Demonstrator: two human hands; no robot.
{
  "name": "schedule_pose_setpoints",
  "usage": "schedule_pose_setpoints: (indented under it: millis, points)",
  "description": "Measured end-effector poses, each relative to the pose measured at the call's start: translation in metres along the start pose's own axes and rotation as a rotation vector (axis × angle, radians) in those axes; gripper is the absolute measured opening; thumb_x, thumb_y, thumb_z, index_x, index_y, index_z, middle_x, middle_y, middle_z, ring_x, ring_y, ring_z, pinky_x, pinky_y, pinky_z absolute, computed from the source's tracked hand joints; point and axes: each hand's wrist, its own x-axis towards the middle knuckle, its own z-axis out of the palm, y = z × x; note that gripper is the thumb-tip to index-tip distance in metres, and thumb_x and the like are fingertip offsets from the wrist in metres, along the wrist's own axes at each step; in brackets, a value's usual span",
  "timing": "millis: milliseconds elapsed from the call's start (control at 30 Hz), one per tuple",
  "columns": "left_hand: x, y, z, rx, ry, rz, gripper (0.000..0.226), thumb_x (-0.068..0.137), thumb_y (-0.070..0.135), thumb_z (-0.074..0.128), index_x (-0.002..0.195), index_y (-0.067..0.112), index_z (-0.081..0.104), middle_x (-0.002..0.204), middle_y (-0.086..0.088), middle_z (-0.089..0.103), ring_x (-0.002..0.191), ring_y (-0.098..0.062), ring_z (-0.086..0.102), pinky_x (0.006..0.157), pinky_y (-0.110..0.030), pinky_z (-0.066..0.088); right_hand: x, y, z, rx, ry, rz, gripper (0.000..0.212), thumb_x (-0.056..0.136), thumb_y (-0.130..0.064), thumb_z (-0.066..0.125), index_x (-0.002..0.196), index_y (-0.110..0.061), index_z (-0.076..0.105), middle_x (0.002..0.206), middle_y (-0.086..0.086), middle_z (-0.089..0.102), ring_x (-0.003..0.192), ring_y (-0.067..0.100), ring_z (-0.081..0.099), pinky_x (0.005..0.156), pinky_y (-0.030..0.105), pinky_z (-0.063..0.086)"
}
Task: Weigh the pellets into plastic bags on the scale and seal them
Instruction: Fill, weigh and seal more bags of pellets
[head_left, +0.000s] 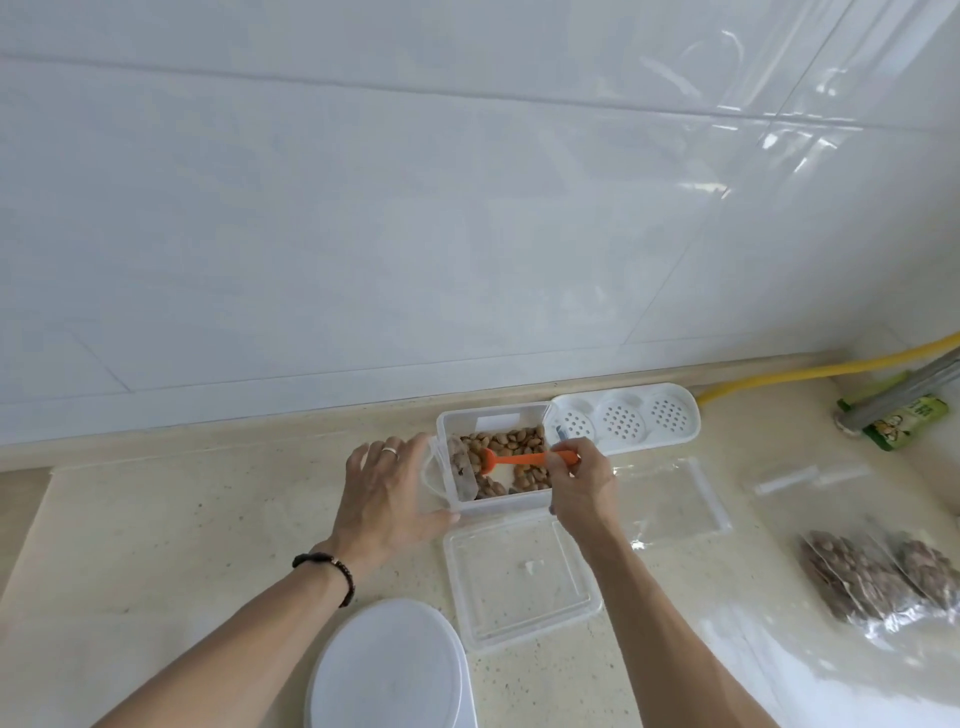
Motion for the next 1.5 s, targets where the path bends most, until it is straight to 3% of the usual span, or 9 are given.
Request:
schedule_pose_setpoints:
  millis: [100,300,467,600,767,900,1133,1400,1500]
  points:
    - [0.003,0.001,0.001,0.011,0.013,0.004,0.083,0.060,0.067,0.069,0.126,0.025,0.042,0.099,0.003,0.054,0.101,-0.022,0.052,0.106,-0.041,0.029,0.002,0.005,0.011,0.051,-0.081,0.098,0.009,0.096,-0.014,0.054,0.100,-0.015,0.063,0.079,0.003,0.061,0.059,0.012,0.049,0.052,0.027,0.043]
    - [0.007,0.001,0.000,0.079,0.004,-0.001,0.089,0.062,0.070,0.067,0.133,0.024,0.039,0.105,0.002,0.058,0.104,-0.022,0.053,0.106,-0.042,0.030,0.003,0.010,0.003,0.259,-0.010,0.254,0.009,0.098,-0.009,0.052,0.099,-0.012,0.061,0.078,0.012,0.060,0.047,0.012,0.042,0.040,0.021,0.038]
    - [0.014,0.007,-0.004,0.101,-0.038,-0.022,0.098,0.062,0.074,0.062,0.142,0.024,0.033,0.115,-0.002,0.057,0.113,-0.022,0.050,0.110,-0.042,0.025,0.001,0.015,-0.014,0.360,0.052,0.286,0.010,0.097,-0.007,0.052,0.101,-0.007,0.061,0.088,0.023,0.068,0.039,0.010,0.042,0.039,0.022,0.038]
    - [0.022,0.016,-0.007,0.112,-0.101,-0.054,0.099,0.062,0.074,0.062,0.143,0.025,0.031,0.119,-0.002,0.054,0.119,-0.022,0.046,0.112,-0.043,0.022,-0.001,0.006,-0.040,0.418,0.092,0.242,0.010,0.098,-0.006,0.051,0.104,-0.007,0.059,0.091,0.013,0.074,0.039,0.012,0.043,0.042,0.023,0.038]
    - [0.032,0.033,-0.007,0.045,-0.135,-0.102,0.092,0.062,0.071,0.066,0.135,0.024,0.036,0.116,0.000,0.052,0.117,-0.022,0.046,0.107,-0.041,0.025,-0.008,-0.021,-0.059,0.361,0.102,0.054,0.008,0.097,-0.008,0.053,0.098,-0.012,0.060,0.086,0.009,0.072,0.042,0.011,0.047,0.044,0.025,0.040]
    - [0.035,0.041,-0.006,-0.128,-0.118,-0.096,0.088,0.060,0.067,0.071,0.131,0.026,0.038,0.104,0.007,0.050,0.106,-0.018,0.049,0.097,-0.036,0.033,-0.025,-0.044,-0.054,0.022,0.055,-0.339,0.012,0.094,-0.006,0.056,0.091,-0.016,0.061,0.076,-0.007,0.063,0.060,0.004,0.054,0.056,0.020,0.042]
    - [0.035,0.043,-0.005,-0.228,-0.076,-0.118,0.091,0.061,0.060,0.075,0.136,0.030,0.035,0.111,0.006,0.051,0.107,-0.017,0.049,0.092,-0.034,0.036,-0.037,-0.059,-0.056,-0.116,0.007,-0.630,0.013,0.095,-0.002,0.054,0.091,-0.013,0.060,0.054,-0.017,0.050,0.047,0.007,0.045,0.047,0.014,0.029]
    - [0.031,0.034,-0.003,-0.213,-0.042,-0.124,0.097,0.063,0.062,0.075,0.143,0.028,0.030,0.115,0.003,0.052,0.110,-0.018,0.049,0.100,-0.035,0.033,-0.015,-0.027,-0.054,-0.005,0.273,-0.344,0.012,0.097,-0.008,0.053,0.092,-0.018,0.059,0.074,-0.007,0.063,0.054,0.027,0.058,0.053,0.050,0.051]
    - [0.027,0.023,-0.002,-0.153,-0.017,-0.107,0.095,0.062,0.061,0.074,0.140,0.028,0.032,0.106,0.007,0.057,0.110,-0.017,0.051,0.103,-0.037,0.033,-0.002,-0.005,-0.045,-0.080,0.261,-0.210,0.011,0.098,-0.011,0.049,0.094,-0.018,0.056,0.075,-0.007,0.063,0.057,0.022,0.057,0.055,0.044,0.051]
